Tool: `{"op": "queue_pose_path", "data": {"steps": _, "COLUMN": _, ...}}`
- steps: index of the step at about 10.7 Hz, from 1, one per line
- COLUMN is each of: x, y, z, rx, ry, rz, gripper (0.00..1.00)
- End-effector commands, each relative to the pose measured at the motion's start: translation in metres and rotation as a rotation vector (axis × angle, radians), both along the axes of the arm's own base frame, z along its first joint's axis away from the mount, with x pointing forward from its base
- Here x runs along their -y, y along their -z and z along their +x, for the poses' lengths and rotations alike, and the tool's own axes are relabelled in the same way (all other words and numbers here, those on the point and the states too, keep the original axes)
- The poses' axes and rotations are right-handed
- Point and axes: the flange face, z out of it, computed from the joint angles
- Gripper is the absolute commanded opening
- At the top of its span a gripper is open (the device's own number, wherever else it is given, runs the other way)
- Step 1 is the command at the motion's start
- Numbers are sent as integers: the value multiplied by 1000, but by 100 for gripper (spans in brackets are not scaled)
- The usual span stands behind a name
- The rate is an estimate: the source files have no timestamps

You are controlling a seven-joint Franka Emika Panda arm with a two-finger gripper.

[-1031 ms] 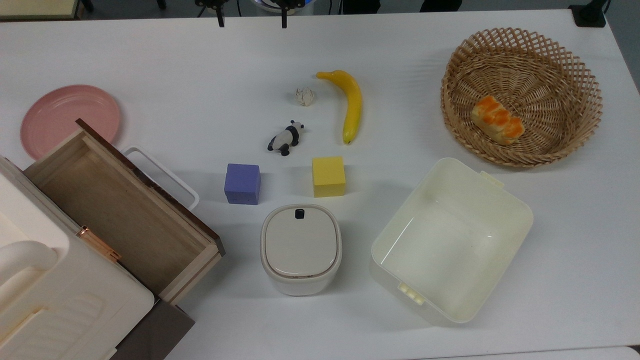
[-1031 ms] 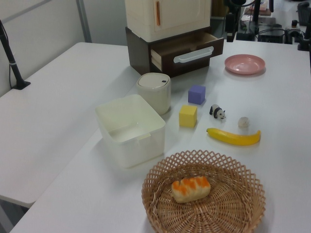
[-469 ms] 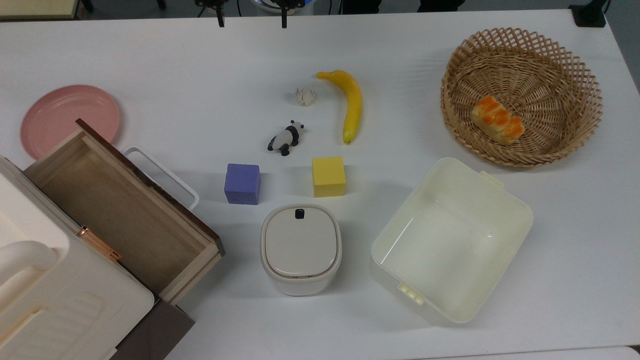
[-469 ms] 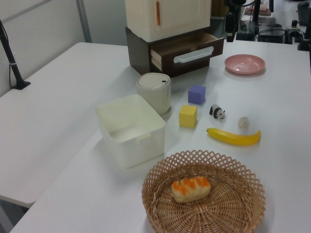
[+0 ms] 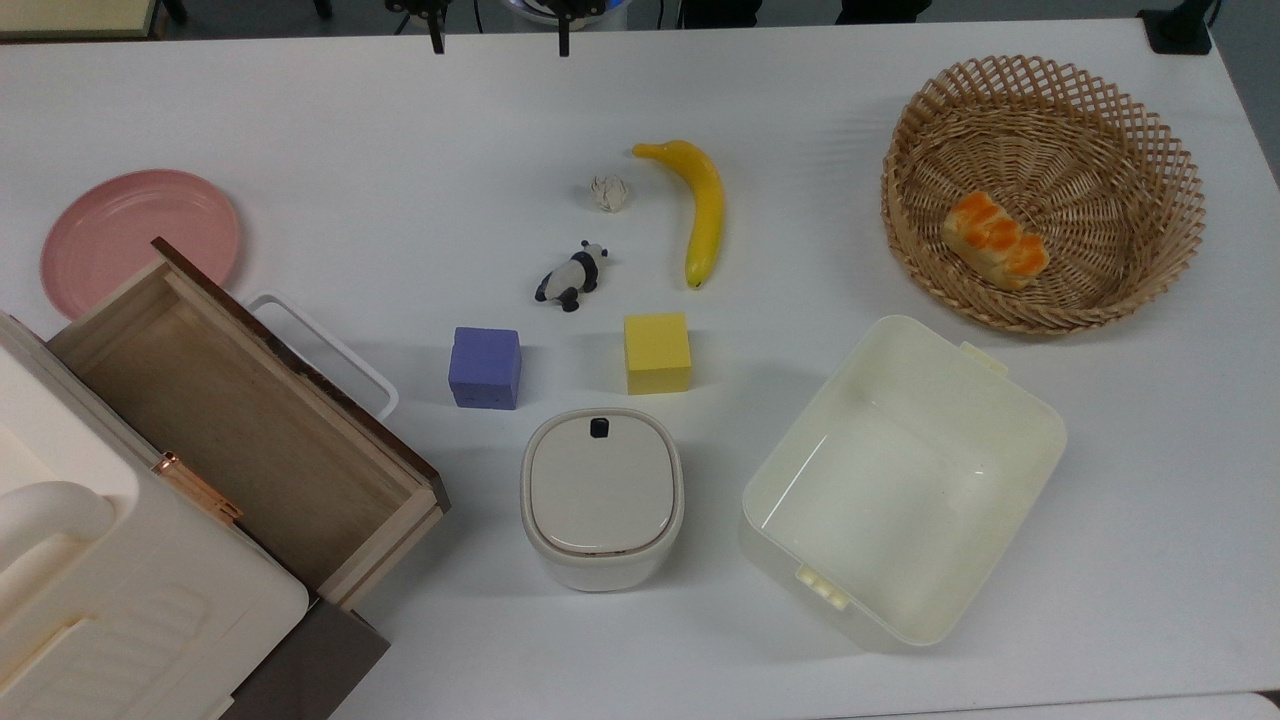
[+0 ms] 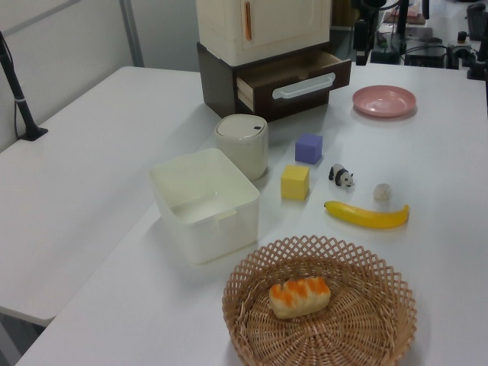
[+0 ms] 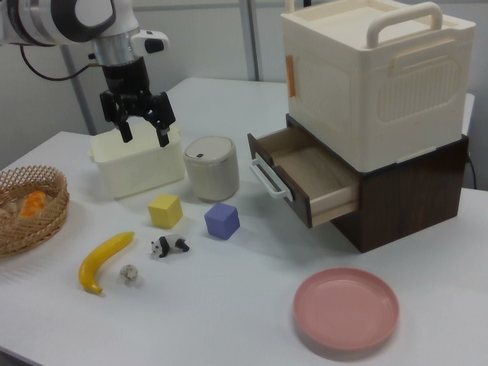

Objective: Open the drawer

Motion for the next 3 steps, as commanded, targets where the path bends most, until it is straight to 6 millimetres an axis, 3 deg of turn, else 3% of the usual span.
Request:
{"op": "queue_pose_path", "data": {"steps": 1, "x": 4, "y": -4, "z": -3, "rx": 9, "ry": -7, "rz": 8, "gripper": 100}}
{"op": "queue_pose_path", "data": {"steps": 3, "x": 4, "y": -4, "z": -3, "rx": 9, "ry": -10, "rz": 8, "gripper": 100}}
